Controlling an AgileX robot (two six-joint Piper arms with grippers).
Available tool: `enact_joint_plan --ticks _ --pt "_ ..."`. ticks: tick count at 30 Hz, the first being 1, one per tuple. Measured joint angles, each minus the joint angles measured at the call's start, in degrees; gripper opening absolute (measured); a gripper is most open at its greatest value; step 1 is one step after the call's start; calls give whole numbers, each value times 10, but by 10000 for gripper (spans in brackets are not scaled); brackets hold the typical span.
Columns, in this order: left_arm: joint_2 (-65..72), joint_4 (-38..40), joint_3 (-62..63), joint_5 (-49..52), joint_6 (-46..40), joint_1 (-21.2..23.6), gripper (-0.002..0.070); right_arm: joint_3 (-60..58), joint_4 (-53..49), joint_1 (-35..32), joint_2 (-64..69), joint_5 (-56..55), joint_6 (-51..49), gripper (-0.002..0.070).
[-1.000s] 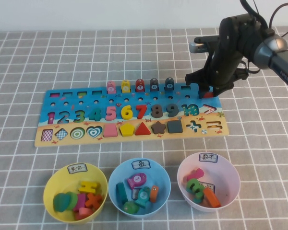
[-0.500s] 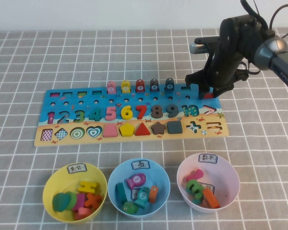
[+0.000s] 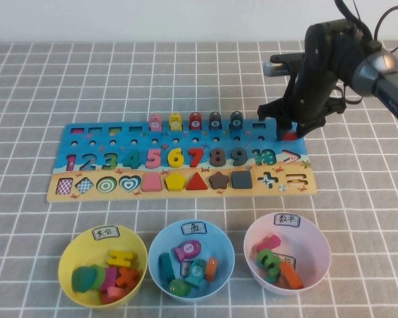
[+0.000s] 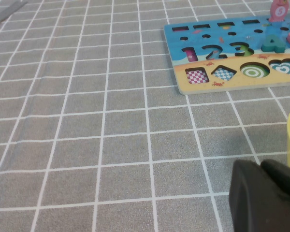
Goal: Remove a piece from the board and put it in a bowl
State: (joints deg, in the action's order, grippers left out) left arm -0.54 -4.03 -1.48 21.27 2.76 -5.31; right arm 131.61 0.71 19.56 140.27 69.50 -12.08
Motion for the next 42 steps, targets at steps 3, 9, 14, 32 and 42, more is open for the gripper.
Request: enact_joint_plan --ticks 3,9,14,32,42 --pt "0 0 0 0 0 0 -1 17 0 0 0 8 0 280" --pt "0 0 0 0 0 0 -1 41 0 0 0 12 0 280" --pt "0 0 0 0 0 0 -1 42 0 0 0 12 0 280" --pt "0 0 0 0 0 0 -1 39 35 -1 -100 15 1 280" --pt "0 0 0 0 0 0 -1 -100 48 1 -233 17 2 279"
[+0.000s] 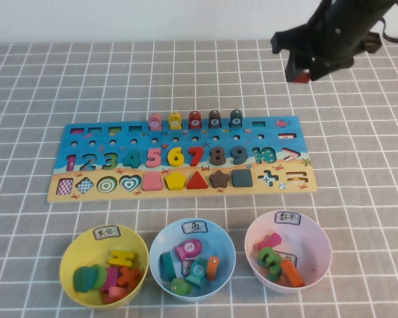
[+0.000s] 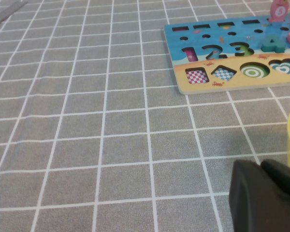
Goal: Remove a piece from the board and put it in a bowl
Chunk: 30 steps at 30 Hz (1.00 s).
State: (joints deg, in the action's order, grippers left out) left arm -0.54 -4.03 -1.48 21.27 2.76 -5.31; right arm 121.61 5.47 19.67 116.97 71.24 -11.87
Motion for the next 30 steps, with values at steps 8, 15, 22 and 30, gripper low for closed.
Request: enact_joint_plan --ticks 8,15,22,30 --pt "0 0 0 0 0 0 -1 -153 2 31 -112 1 1 279" --pt "0 0 0 0 0 0 -1 -269 2 70 -191 1 0 279" --pt "0 0 0 0 0 0 -1 -363 5 111 -257 1 -10 279" --pt "0 0 0 0 0 0 -1 -455 11 159 -282 -3 -38 279"
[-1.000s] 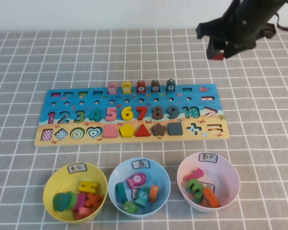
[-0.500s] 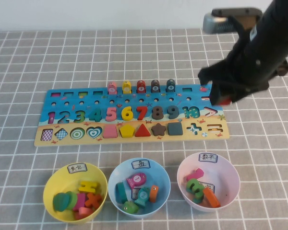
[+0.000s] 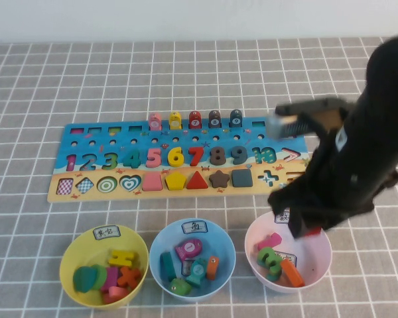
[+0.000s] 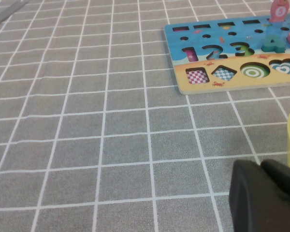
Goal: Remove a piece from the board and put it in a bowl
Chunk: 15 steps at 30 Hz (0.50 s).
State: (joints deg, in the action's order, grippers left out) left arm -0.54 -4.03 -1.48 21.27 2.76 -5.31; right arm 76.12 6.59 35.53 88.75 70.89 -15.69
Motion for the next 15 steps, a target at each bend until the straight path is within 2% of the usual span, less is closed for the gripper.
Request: enact_joint_plan --ticks 9,15 --pt "0 0 0 0 0 0 -1 -30 21 11 0 -2 -7 279" --pt "0 0 0 0 0 0 -1 -30 71 13 0 -32 5 279"
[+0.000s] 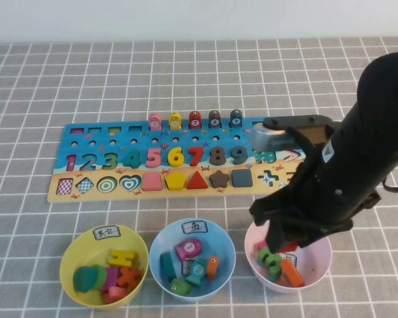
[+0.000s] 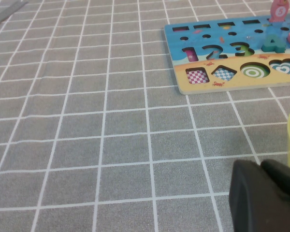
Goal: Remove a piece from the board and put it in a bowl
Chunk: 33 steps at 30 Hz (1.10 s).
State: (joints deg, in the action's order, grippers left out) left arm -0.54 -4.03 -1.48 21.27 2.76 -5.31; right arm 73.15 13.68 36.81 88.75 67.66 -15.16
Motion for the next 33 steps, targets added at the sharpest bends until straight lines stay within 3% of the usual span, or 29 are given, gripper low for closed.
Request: enact_joint_plan --ticks 7,15,33 --pt "0 0 0 0 0 0 -1 10 68 8 37 -18 44 279" --pt "0 0 0 0 0 0 -1 109 75 83 123 -20 70 279" --pt "0 0 0 0 0 0 -1 358 -78 233 306 -20 72 279"
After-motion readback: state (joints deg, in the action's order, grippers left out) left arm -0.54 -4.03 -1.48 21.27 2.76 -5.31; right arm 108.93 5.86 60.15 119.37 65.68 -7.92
